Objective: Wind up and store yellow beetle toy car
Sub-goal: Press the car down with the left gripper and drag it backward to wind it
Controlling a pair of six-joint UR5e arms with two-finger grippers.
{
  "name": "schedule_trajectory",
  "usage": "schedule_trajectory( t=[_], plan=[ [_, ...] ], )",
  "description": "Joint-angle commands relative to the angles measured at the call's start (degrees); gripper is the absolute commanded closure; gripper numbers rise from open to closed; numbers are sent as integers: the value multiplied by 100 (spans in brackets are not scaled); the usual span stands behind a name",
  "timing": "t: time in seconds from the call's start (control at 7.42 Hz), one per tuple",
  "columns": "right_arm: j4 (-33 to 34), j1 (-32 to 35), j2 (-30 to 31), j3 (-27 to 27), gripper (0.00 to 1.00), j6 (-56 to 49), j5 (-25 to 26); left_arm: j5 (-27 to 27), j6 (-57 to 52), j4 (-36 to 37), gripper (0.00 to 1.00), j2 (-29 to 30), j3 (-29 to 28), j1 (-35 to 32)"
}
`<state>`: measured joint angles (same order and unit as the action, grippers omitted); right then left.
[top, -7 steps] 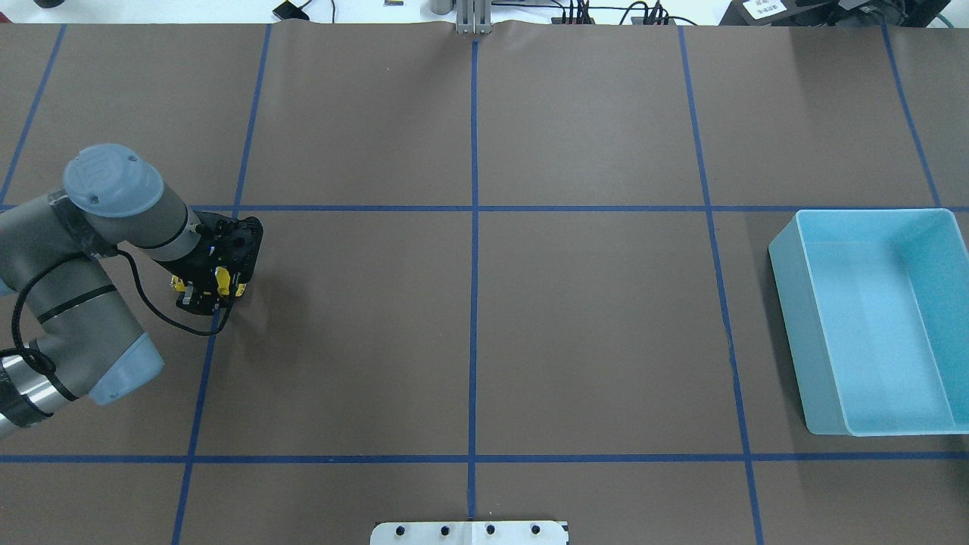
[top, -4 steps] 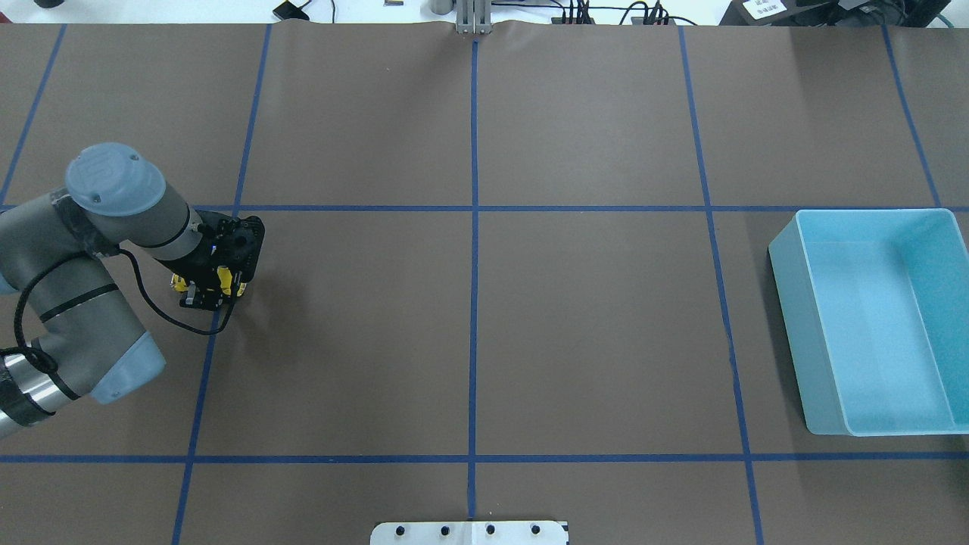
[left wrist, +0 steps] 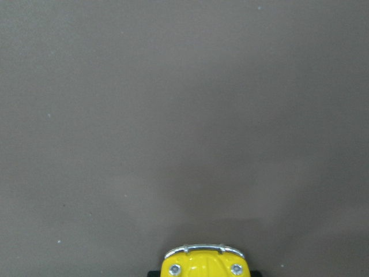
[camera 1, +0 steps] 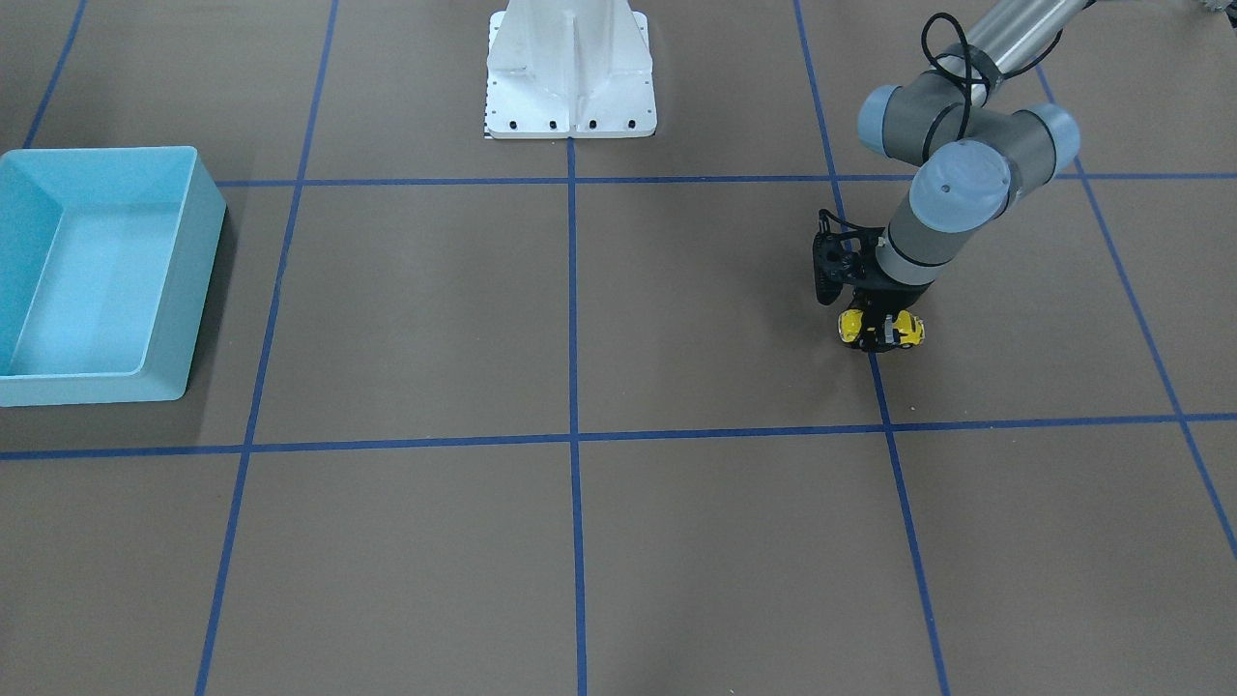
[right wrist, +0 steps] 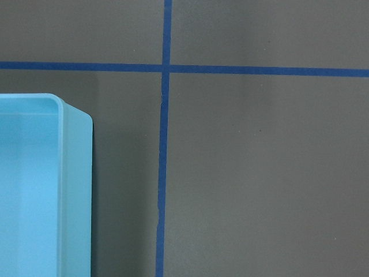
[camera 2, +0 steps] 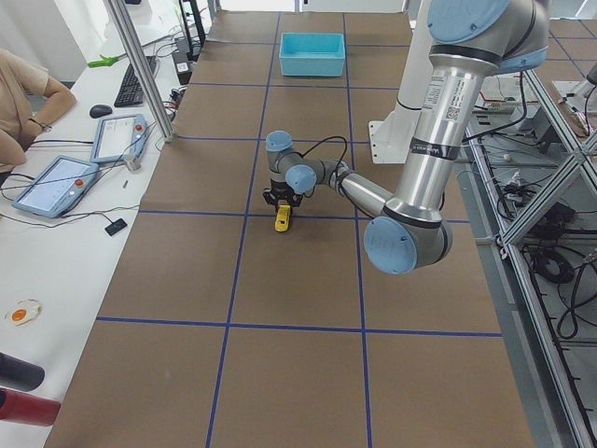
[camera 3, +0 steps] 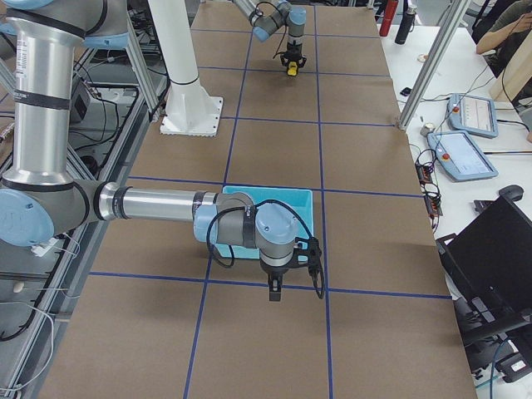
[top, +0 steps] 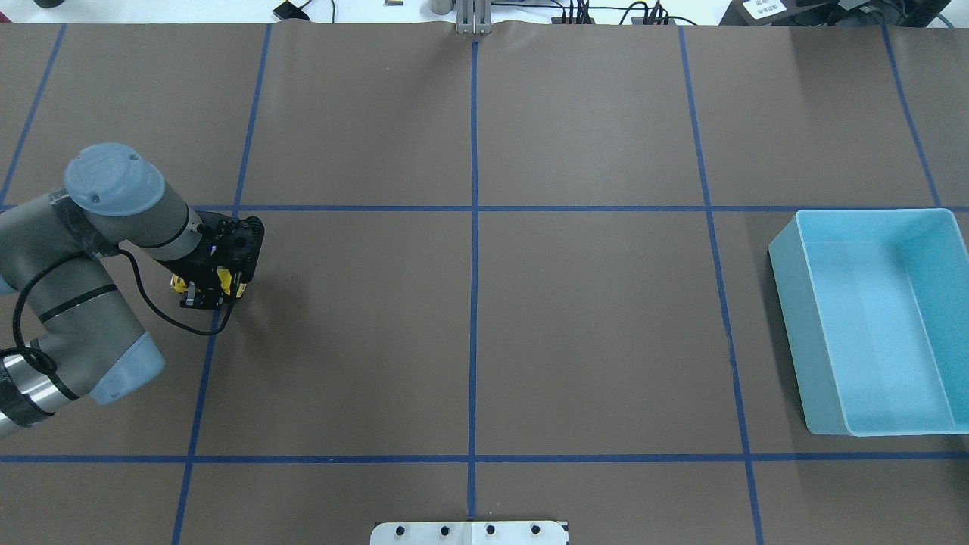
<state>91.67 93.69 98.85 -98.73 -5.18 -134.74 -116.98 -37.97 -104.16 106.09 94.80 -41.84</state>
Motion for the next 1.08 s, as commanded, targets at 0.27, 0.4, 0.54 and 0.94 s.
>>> schedule_trajectory(
  t=[0.27,0.4,0.54,0.94],
  plan=[
    [0,0,11,3,0,0,0,0,192,1,46,8,274,-26],
    [0,0,-6,3,0,0,0,-9,385,-25,47,8,371,-26],
    [0,0,-15,3,0,0,0,-18,561,-42,47,17,416,-18],
    [0,9,-6,3,0,0,0,-194,1125,-743,47,8,407,-9]
  ],
)
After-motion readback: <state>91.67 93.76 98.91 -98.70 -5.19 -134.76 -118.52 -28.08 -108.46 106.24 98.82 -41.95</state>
